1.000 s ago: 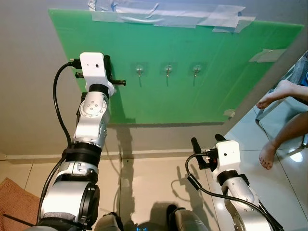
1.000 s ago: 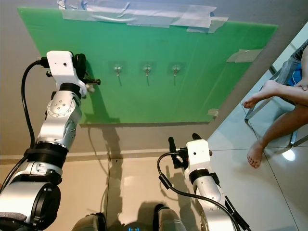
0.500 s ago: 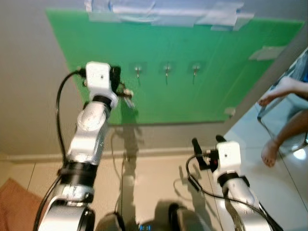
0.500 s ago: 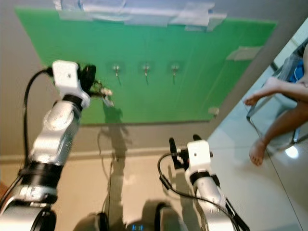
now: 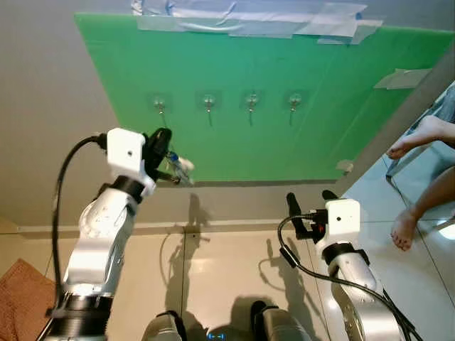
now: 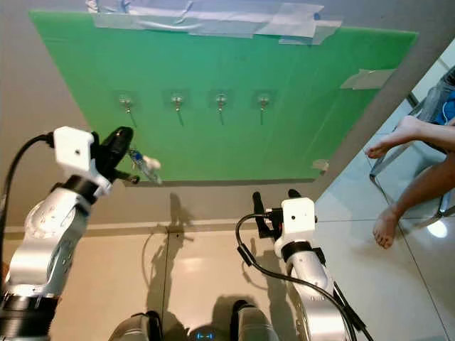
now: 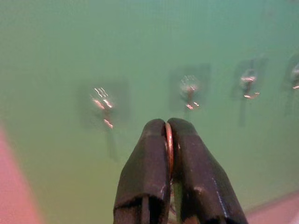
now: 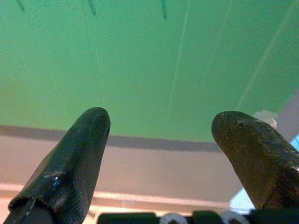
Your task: Hang keys on a hook
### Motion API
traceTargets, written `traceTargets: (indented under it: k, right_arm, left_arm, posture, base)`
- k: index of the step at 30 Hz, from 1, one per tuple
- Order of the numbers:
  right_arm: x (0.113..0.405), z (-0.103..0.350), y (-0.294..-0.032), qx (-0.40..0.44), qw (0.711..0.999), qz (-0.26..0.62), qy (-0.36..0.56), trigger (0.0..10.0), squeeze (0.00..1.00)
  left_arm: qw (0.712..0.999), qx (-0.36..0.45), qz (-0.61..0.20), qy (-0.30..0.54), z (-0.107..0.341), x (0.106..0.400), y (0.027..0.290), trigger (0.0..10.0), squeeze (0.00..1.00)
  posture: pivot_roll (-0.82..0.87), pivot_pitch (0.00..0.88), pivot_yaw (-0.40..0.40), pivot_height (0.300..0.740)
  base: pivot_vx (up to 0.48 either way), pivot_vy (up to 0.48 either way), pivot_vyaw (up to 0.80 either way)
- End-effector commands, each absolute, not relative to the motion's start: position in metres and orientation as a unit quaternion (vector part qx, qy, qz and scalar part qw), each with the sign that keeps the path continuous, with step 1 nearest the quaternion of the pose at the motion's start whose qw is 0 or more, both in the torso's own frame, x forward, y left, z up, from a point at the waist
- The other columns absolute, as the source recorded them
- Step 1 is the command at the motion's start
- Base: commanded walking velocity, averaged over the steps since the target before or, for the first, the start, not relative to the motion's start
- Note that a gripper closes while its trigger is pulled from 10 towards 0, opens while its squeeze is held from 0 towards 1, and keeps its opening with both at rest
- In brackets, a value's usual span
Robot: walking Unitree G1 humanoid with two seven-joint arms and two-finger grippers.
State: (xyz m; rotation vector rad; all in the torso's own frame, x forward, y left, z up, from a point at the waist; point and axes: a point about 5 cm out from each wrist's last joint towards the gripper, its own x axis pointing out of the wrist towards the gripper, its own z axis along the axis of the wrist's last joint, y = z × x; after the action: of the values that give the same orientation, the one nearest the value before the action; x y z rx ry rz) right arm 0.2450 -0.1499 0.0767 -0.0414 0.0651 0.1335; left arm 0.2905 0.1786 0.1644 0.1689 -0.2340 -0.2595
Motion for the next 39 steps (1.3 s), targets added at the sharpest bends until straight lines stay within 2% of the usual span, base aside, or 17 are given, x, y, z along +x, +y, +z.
traceTargets:
  k: [1, 5, 6, 9, 16, 28, 39]
  right_arm:
    - [0.246, 0.072, -0.151, -0.023, 0.997, 0.060, 0.041, 10.0, 0.00]
    - [0.254, 0.077, -0.151, -0.021, 0.998, 0.054, 0.027, 10.0, 0.00]
    - [0.260, 0.080, -0.152, -0.020, 0.999, 0.047, 0.018, 10.0, 0.00]
    - [0.265, 0.084, -0.155, -0.018, 0.999, 0.038, 0.011, 10.0, 0.00]
    - [0.269, 0.084, -0.160, -0.020, 0.999, 0.029, 0.007, 10.0, 0.00]
    - [0.258, 0.074, -0.161, -0.025, 0.999, 0.035, 0.023, 10.0, 0.00]
    - [0.254, 0.071, -0.160, -0.027, 0.998, 0.039, 0.030, 10.0, 0.00]
  left_arm:
    - [0.968, 0.156, -0.119, -0.158, 0.163, 0.284, 0.174, 0.0, 0.00]
    - [0.960, 0.198, -0.096, -0.171, 0.154, 0.281, 0.171, 0.0, 0.00]
    - [0.949, 0.234, -0.086, -0.194, 0.155, 0.278, 0.169, 0.0, 0.00]
    - [0.935, 0.269, -0.063, -0.222, 0.158, 0.279, 0.170, 0.0, 0.00]
    - [0.918, 0.299, -0.039, -0.256, 0.167, 0.291, 0.171, 0.0, 0.00]
    - [0.908, 0.327, -0.017, -0.263, 0.173, 0.308, 0.182, 0.0, 0.00]
    - [0.895, 0.362, 0.000, -0.261, 0.172, 0.310, 0.198, 0.0, 0.00]
  posture:
    - [-0.12, 0.146, 0.008, 0.740]
    - [-0.13, 0.138, 0.010, 0.740]
    - [-0.13, 0.136, 0.014, 0.740]
    - [-0.14, 0.130, 0.018, 0.740]
    - [-0.15, 0.129, 0.021, 0.740]
    - [-0.16, 0.132, 0.022, 0.740]
    - [-0.15, 0.131, 0.015, 0.740]
  base:
    - [0.000, 0.000, 0.00]
    - [0.000, 0.000, 0.00]
    - [0.000, 0.000, 0.00]
    - [0.000, 0.000, 0.00]
    - [0.000, 0.000, 0.00]
    - [0.000, 0.000, 0.00]
    - [0.000, 0.000, 0.00]
